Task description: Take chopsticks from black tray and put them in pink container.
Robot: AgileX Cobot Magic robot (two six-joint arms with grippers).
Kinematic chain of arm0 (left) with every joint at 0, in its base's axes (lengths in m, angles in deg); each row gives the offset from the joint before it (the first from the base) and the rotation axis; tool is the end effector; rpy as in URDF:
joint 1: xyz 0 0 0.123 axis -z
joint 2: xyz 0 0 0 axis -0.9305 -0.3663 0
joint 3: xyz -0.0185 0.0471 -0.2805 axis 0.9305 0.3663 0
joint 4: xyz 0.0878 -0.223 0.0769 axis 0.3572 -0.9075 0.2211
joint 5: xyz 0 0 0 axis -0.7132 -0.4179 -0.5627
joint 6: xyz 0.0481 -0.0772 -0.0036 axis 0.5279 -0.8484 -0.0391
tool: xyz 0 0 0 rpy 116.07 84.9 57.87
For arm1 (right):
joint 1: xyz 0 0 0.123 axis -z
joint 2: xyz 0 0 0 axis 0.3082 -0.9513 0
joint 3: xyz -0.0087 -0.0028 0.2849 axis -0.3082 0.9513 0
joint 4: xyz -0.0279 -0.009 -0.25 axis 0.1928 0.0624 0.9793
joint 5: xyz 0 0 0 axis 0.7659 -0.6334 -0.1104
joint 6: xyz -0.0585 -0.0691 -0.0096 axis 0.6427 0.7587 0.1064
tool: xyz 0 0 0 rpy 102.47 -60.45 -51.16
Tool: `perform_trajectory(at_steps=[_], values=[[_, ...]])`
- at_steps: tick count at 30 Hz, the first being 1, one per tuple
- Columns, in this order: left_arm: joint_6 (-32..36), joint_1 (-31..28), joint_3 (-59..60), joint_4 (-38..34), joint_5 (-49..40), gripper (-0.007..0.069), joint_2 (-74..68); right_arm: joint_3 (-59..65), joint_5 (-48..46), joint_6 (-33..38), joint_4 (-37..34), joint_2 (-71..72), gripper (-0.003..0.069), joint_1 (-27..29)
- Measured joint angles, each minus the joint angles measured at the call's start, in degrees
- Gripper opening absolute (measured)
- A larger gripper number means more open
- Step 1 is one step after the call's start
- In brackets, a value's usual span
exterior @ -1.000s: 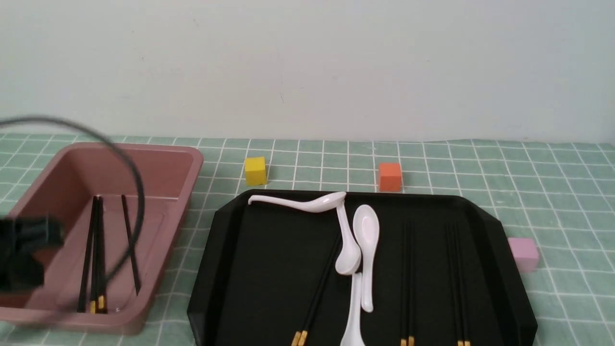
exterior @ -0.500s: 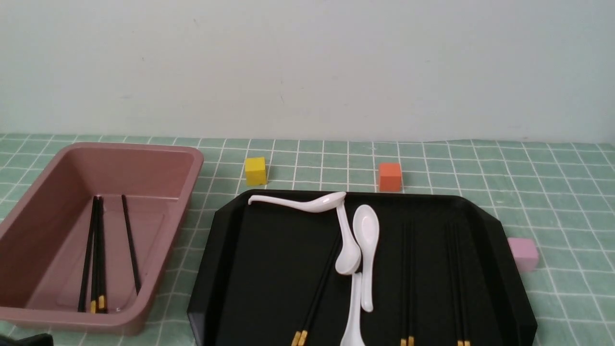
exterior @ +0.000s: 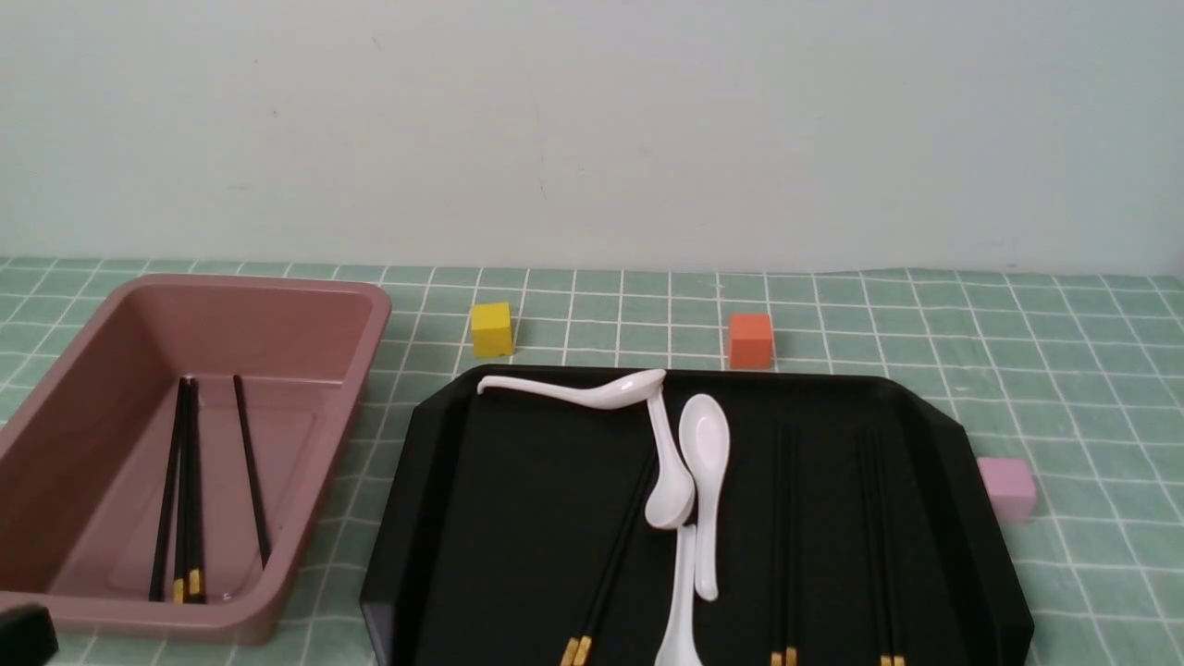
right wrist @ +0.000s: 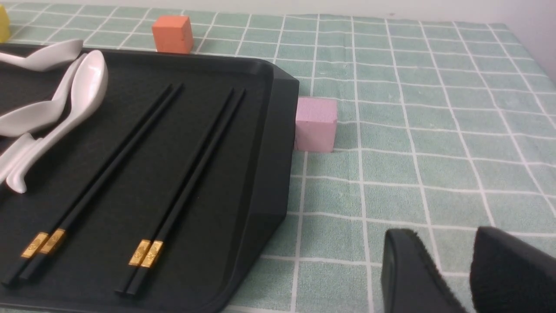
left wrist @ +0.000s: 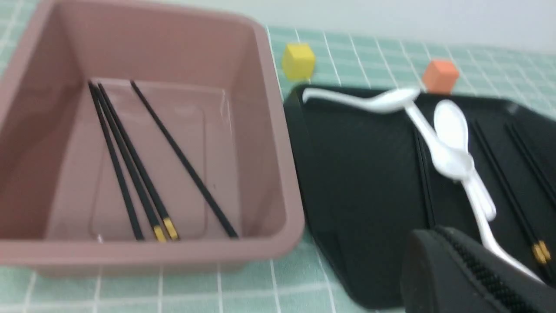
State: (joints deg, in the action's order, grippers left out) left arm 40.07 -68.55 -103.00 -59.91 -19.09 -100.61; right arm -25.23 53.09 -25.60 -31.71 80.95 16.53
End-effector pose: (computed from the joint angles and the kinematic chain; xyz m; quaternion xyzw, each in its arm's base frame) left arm 0.0528 -0.0229 0.2817 0.0046 0.8135 -0.1520 0.5613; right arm 0.0528 0.0006 0.1745 0.0051 0.8008 0.0136 0.5987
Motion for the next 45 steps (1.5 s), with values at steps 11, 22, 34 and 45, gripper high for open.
perform_trajectory(at_steps=[11, 22, 34, 45], values=[[-19.5, 0.6, 13.1, 13.7, 13.4, -0.0013, 6.3, 0.0, 0.0, 0.0, 0.0, 0.0, 0.0239, 0.0], [-33.9, 3.3, 24.5, 25.0, 16.4, -0.0009, 13.6, 0.0, 0.0, 0.0, 0.0, 0.0, 0.0239, 0.0], [-33.9, 3.3, 24.9, 25.2, 15.0, 0.0001, 13.7, 0.0, 0.0, 0.0, 0.0, 0.0, 0.0239, 0.0], [-33.9, 3.3, 24.9, 25.3, 15.0, 0.0012, 13.7, 0.0, 0.0, 0.0, 0.0, 0.0, 0.0239, 0.0]])
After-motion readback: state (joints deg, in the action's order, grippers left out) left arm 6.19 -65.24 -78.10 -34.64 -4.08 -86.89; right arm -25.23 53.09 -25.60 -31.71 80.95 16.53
